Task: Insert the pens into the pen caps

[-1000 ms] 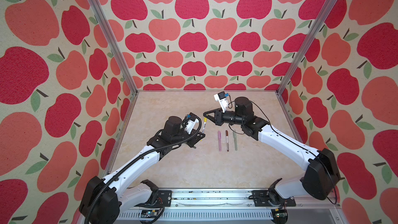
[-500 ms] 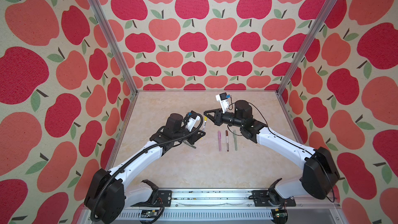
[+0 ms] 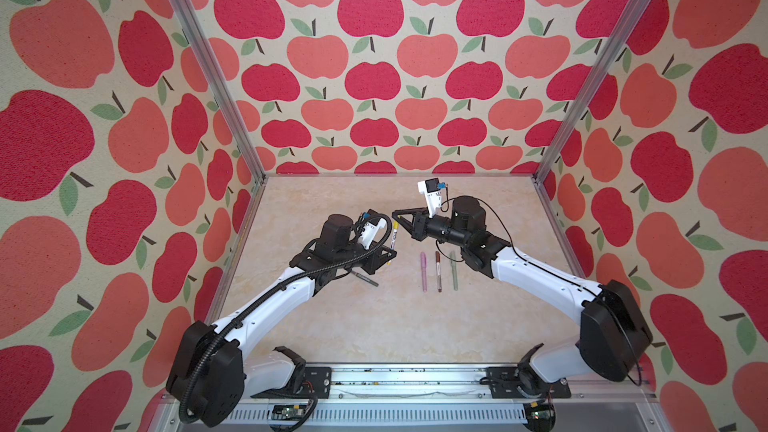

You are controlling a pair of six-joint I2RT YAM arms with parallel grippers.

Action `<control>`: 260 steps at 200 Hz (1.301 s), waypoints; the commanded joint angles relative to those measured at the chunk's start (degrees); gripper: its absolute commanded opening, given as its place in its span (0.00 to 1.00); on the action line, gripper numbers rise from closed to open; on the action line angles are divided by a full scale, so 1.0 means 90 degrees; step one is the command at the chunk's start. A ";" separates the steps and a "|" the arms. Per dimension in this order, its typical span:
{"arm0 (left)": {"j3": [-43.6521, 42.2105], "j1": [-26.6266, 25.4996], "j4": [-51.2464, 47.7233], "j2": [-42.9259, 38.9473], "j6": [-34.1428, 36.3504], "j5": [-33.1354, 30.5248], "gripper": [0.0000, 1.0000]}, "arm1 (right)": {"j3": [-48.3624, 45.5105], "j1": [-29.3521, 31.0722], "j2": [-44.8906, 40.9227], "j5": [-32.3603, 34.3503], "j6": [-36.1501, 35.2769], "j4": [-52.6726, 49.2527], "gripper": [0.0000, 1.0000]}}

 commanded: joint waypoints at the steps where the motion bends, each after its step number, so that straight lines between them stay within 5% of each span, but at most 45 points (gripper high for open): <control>1: 0.1140 0.0304 0.3092 -0.0299 -0.0005 -0.0439 0.00 | -0.0712 0.0668 0.0485 -0.1418 0.0092 -0.2446 0.00; 58: 0.0884 0.0323 0.2919 -0.0407 -0.0074 -0.0409 0.00 | -0.0377 0.0660 0.0351 -0.1208 -0.0146 -0.2694 0.02; 121: -0.0584 0.0120 0.2825 -0.1011 -0.0990 -0.0597 0.00 | 0.0754 0.0335 0.0452 -0.1166 -0.0406 -0.2679 0.07; 210: -0.1704 -0.0211 0.2419 -0.1675 -0.1596 -0.1083 0.00 | 0.1339 0.0222 0.0433 -0.1304 -0.0620 -0.2896 0.40; 260: -0.1597 -0.0223 0.2474 -0.1473 -0.1692 -0.0967 0.00 | 0.1314 0.0246 0.0379 -0.1260 -0.0601 -0.2868 0.38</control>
